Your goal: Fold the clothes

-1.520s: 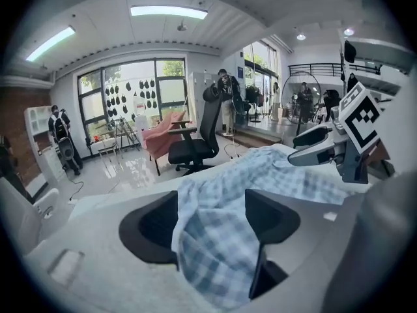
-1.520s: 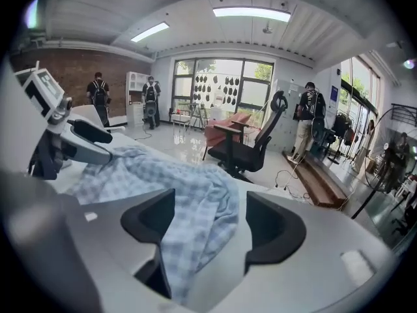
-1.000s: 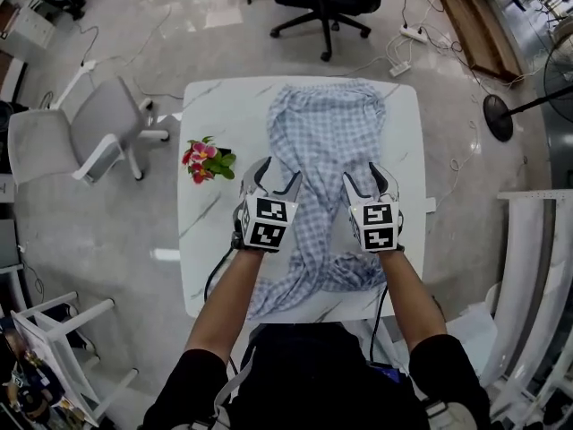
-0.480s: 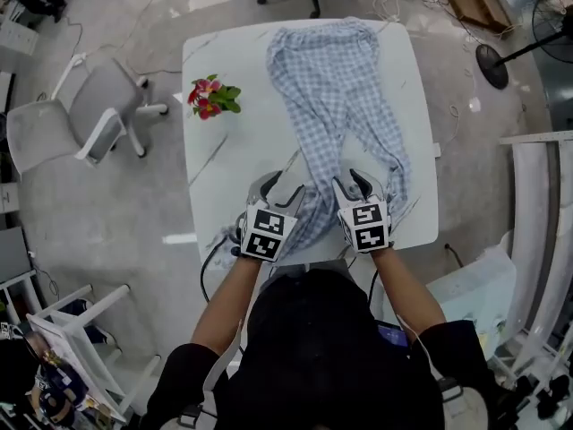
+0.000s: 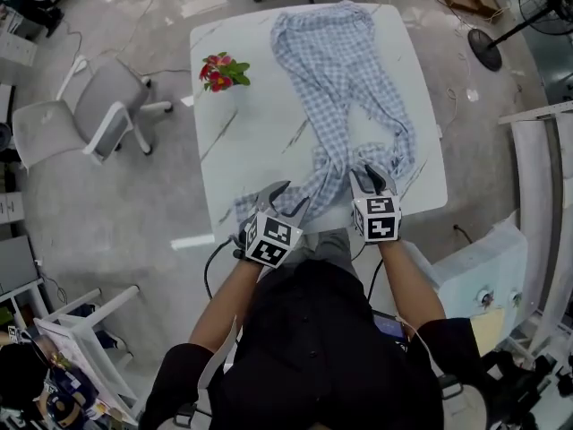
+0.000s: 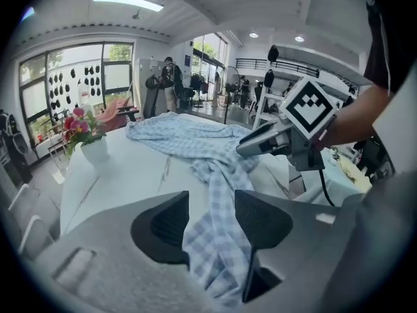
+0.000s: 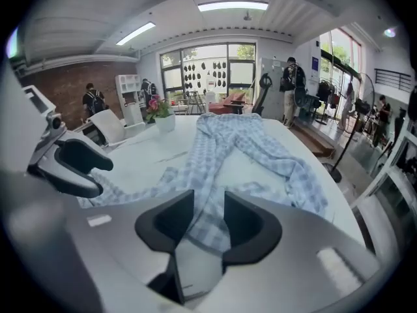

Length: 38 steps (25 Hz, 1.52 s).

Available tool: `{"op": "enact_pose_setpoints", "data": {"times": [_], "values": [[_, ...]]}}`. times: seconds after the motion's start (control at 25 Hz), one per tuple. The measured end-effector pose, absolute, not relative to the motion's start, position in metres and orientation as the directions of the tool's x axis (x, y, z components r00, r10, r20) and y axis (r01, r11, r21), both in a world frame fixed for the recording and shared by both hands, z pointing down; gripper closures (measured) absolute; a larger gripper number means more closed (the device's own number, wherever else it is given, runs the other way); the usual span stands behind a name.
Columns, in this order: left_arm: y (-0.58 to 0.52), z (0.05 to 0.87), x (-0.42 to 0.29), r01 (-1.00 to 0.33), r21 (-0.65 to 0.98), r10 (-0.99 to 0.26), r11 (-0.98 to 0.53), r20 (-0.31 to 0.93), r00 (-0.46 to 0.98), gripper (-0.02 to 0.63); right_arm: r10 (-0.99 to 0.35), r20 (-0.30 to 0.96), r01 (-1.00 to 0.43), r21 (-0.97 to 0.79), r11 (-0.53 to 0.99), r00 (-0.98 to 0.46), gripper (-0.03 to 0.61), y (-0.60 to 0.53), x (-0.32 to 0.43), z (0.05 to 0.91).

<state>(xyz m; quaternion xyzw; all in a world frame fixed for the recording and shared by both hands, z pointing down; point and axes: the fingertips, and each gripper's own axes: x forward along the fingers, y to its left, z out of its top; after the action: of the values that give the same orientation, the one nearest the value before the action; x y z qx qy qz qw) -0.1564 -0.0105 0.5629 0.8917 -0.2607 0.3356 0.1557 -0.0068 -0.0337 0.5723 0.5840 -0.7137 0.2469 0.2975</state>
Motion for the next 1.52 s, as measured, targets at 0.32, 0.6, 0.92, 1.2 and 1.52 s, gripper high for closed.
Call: {"op": "enact_pose_setpoints", "data": {"times": [0.32,0.6,0.92,1.2,1.52], "values": [[0.023,0.552,-0.113,-0.467,0.160,-0.268,-0.869,0.641,0.719,0.394,-0.675,0.737,-0.999,0.029,-0.021,0.035,0.432,-0.001,0.045,0.585],[0.041,0.561,-0.086,-0.442,0.150,-0.238,-0.884,0.669,0.704,0.394,-0.650,0.757,-0.984,-0.057,-0.166,0.066,0.347,-0.004,0.084,0.604],[0.050,0.579,-0.039,-0.495,0.134,-0.261,-0.859,0.716,0.648,0.394,-0.602,0.796,-0.992,0.007,0.123,-0.068,0.504,-0.004,0.076,0.611],[0.044,0.598,-0.003,-0.557,0.024,-0.336,-0.830,0.775,0.535,0.393,-0.572,0.800,-0.965,-0.034,0.261,-0.183,0.512,0.022,0.096,0.601],[0.033,0.618,-0.037,-0.676,0.002,-0.388,-0.737,0.817,0.425,0.381,-0.554,0.799,-0.937,-0.030,0.349,-0.233,0.512,0.029,0.113,0.596]]}}
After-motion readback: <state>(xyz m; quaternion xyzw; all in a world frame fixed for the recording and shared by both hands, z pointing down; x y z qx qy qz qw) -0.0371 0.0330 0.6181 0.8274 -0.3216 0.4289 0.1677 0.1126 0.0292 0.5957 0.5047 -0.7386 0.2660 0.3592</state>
